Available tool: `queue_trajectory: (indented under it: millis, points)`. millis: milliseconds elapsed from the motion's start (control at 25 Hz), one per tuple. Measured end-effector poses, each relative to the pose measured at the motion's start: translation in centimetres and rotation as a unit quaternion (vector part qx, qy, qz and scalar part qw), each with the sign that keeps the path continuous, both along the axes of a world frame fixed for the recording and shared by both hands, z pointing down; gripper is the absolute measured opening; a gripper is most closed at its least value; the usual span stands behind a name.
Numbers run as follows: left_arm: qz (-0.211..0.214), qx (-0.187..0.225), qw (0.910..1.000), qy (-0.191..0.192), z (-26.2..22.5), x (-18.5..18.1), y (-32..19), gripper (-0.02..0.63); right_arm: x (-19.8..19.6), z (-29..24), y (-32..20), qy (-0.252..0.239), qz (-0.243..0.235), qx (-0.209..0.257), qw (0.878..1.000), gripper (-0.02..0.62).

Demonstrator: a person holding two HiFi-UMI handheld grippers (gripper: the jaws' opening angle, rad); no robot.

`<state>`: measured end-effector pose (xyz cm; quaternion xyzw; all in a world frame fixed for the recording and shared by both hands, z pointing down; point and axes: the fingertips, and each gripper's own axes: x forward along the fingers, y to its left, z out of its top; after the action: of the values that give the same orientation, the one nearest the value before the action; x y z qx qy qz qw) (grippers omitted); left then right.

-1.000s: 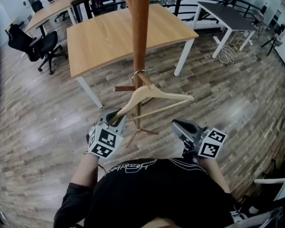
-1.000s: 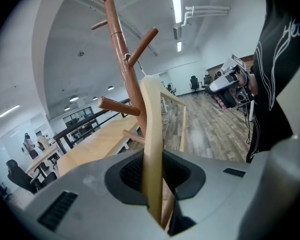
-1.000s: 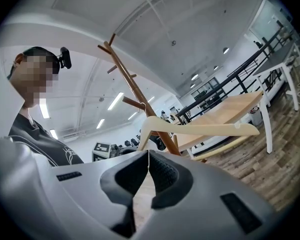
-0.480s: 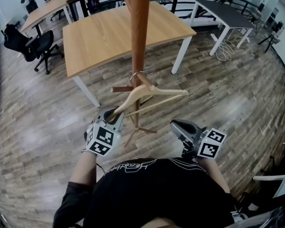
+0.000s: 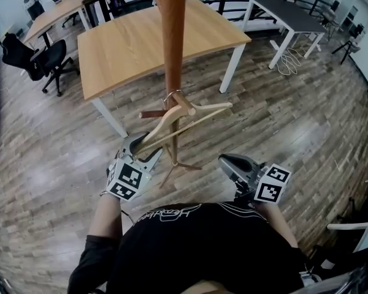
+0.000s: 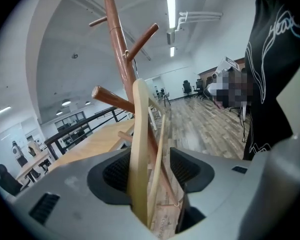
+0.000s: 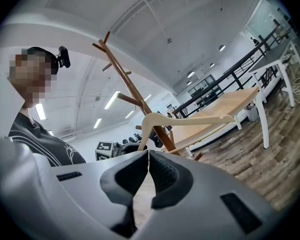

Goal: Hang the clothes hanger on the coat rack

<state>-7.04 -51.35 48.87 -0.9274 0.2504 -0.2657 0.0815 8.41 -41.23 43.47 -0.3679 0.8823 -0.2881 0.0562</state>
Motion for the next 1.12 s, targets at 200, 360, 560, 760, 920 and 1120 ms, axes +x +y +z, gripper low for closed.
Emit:
queue_trajectory:
  millis: [200,360,560,760,920,1120]
  points:
    - [-0.042,0.032,0.9961,0.071,-3.9,-1.8,-0.5,0.252,0.2,-0.8,0.7,0.003,-0.009,0.009,1.0,0.04]
    - [-0.1,0.033,0.9902,0.092,-5.7,-4.8,0.8,0.259,0.6,-1.5,2.5,0.005,-0.023,0.017,1.0,0.04]
    - [-0.181,0.051,0.9739,0.127,-8.0,-8.3,5.3,0.259,0.7,-2.5,6.1,0.007,-0.055,0.033,0.998,0.04]
    - [-0.213,0.015,0.9552,0.204,-9.4,-7.7,11.7,0.258,1.7,-2.9,11.4,0.038,-0.085,0.051,0.994,0.04]
    - [-0.189,-0.015,0.9473,0.259,-11.0,-4.0,18.2,0.17,3.4,-3.5,15.8,0.038,-0.1,0.061,0.992,0.04]
    - [-0.1,-0.074,0.9414,0.313,-12.3,4.2,27.3,0.036,5.0,-4.3,21.3,0.03,-0.12,0.079,0.989,0.04]
